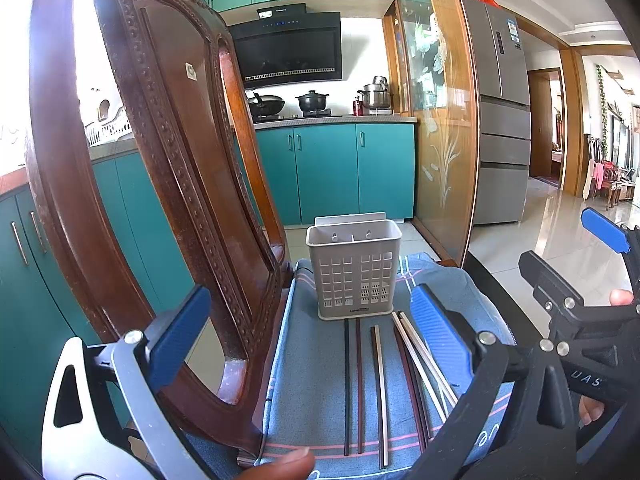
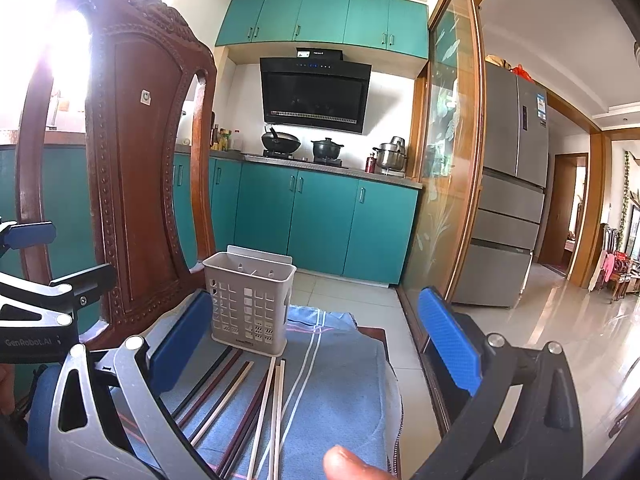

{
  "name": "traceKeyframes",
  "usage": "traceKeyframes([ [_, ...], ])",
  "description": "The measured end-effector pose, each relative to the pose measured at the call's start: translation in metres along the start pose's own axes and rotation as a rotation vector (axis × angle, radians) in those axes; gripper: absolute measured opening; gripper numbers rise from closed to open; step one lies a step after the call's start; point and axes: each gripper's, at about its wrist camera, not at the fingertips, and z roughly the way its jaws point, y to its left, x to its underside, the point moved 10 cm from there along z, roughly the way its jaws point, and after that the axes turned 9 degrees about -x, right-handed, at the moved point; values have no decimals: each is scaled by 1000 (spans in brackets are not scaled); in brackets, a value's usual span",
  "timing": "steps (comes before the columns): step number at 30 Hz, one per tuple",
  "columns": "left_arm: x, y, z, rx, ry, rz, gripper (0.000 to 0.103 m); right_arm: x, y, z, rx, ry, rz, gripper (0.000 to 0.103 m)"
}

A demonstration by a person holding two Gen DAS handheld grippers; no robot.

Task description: Organize utensils

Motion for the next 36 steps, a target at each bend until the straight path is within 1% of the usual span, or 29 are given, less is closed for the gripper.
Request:
traceKeyframes([
  [36,2,0,2,0,3,2,99,2,4,1,-18,-6,-4,100],
])
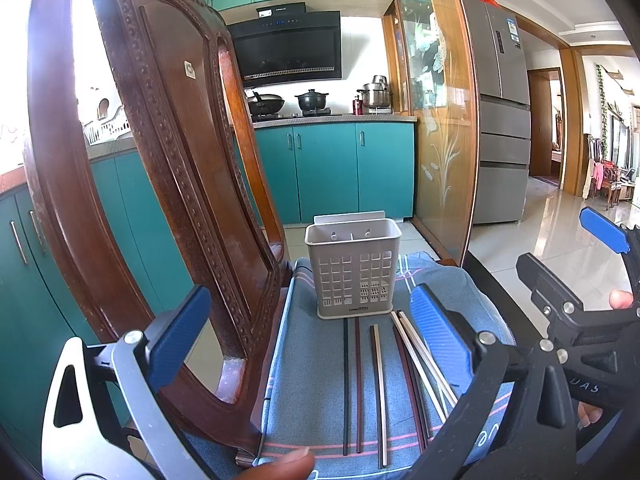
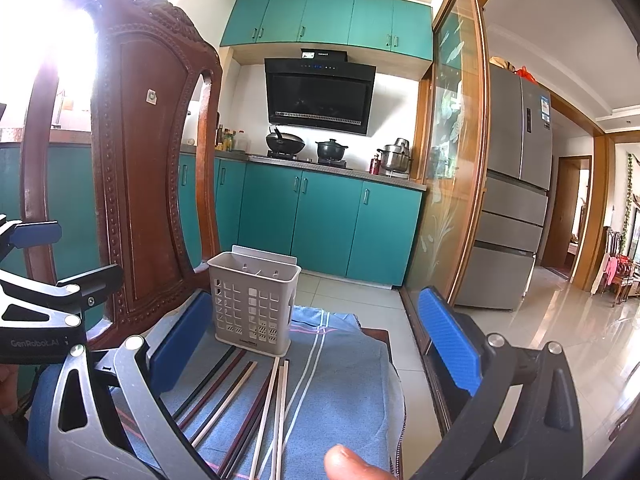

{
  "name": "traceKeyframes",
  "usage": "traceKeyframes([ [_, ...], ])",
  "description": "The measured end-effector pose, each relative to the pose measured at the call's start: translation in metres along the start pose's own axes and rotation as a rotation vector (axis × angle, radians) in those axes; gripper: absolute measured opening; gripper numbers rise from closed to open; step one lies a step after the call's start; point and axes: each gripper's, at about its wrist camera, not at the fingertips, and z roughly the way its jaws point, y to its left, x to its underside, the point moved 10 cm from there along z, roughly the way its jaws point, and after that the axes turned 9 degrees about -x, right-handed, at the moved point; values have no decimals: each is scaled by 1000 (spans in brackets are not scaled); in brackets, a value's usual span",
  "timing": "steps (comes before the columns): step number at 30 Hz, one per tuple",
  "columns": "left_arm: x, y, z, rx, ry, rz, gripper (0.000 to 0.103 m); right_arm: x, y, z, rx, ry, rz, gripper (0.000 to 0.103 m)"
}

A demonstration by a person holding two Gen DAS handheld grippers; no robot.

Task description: Organize utensils

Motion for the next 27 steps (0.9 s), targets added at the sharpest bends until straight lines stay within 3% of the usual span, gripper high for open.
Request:
traceKeyframes([
  [24,4,-5,7,8,22,4,99,4,-4,3,8,3,-1,100],
  [26,5,-6,10,6,29,14,99,7,-7,5,21,7,0,100],
  [27,7,-8,13,7,38,21,99,11,-15,10,71,28,-6,100],
])
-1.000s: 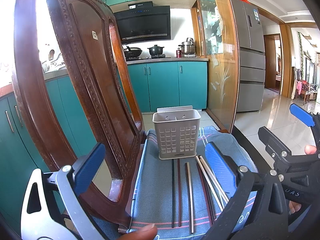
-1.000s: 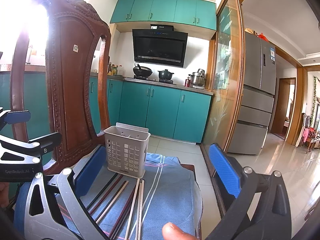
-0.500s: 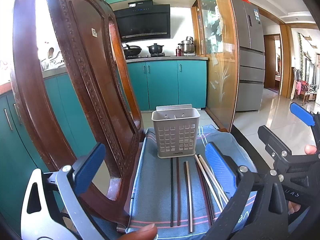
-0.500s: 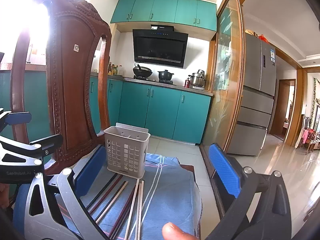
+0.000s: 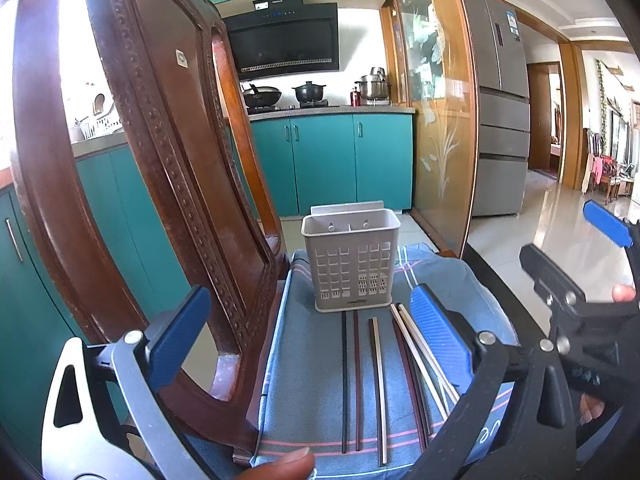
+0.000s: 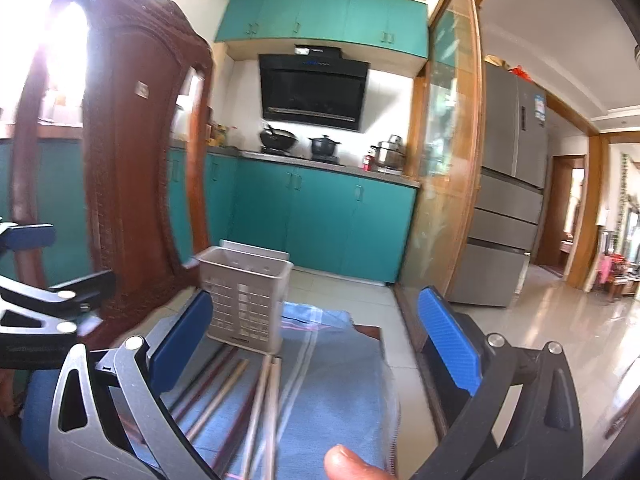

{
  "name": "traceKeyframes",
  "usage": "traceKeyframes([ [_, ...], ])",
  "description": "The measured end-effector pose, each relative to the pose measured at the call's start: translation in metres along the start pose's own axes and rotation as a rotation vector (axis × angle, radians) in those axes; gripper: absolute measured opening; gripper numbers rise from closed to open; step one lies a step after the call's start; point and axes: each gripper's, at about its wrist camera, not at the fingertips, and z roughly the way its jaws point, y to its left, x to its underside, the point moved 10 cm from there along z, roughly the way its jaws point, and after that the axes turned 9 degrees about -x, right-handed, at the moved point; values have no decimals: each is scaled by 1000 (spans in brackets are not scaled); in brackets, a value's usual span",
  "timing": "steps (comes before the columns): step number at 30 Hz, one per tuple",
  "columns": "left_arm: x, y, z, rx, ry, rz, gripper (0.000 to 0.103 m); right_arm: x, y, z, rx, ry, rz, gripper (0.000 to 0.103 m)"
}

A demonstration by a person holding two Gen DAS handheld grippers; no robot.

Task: Organize utensils
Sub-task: 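Move both tools down toward the row of chopsticks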

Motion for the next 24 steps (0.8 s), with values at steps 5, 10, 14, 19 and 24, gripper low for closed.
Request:
traceKeyframes([
  [5,32,-20,25,29,127,77,99,43,-32,45,145,242,3,100],
  [10,68,-38,51,91,256,113,99,92,-42,79,87,421,103,97],
  [14,90,-45,67,138,347,103,99,125,-24,105,10,533,141,79],
  [19,110,-49,77,161,391,121,99,140,5,137,-75,608,168,68],
  [24,124,-48,84,156,430,142,99,153,32,167,-160,700,189,68],
])
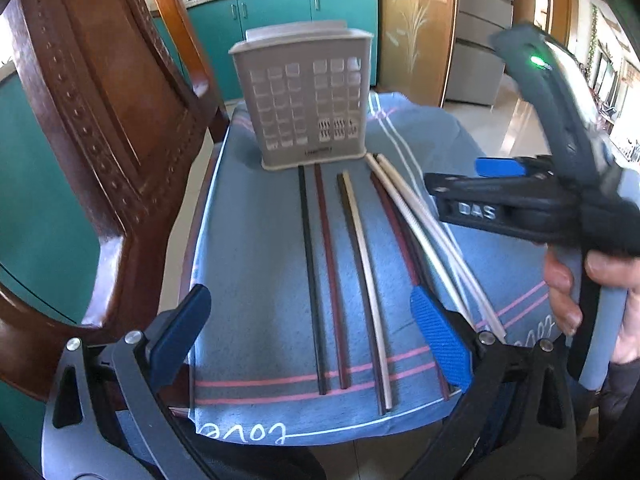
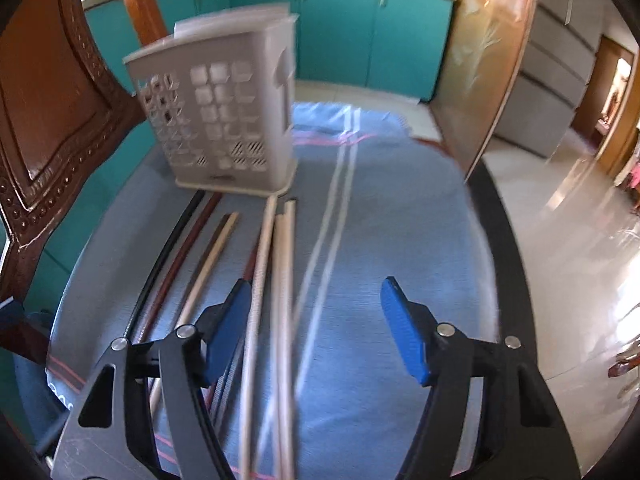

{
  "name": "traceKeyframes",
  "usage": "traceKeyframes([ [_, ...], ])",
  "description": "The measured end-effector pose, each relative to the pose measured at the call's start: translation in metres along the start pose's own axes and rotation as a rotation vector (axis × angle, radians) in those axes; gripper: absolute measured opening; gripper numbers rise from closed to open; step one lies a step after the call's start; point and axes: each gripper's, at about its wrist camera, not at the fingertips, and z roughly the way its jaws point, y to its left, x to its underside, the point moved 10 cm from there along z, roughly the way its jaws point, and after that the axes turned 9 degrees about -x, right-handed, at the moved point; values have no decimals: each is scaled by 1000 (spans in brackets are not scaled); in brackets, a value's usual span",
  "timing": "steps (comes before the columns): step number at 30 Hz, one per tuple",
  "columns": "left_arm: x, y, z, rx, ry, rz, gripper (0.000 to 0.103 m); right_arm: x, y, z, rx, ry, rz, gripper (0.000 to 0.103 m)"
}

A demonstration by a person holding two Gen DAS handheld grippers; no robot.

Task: Organize utensils
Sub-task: 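Move both tools down toward the row of chopsticks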

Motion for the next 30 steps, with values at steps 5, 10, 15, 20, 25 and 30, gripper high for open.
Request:
traceKeyframes([
  [5,4,2,6,19,16,5,99,5,15,20,-42,65,-1,68],
  [10,6,2,13,44,31,7,99,17,17,32,-55,133,27,67],
  [15,9,-1,20,63,56,11,96,25,16,33,-83,149,61,56],
  [20,13,-5,25,71,76,21,93,28,22,24,-130,150,57,29],
  [25,15,-4,28,65,86,17,93,32,18,13,-127,131,98,18],
  [30,15,-3,30,61,88,14,93,38,1,2,-156,128,188,18],
])
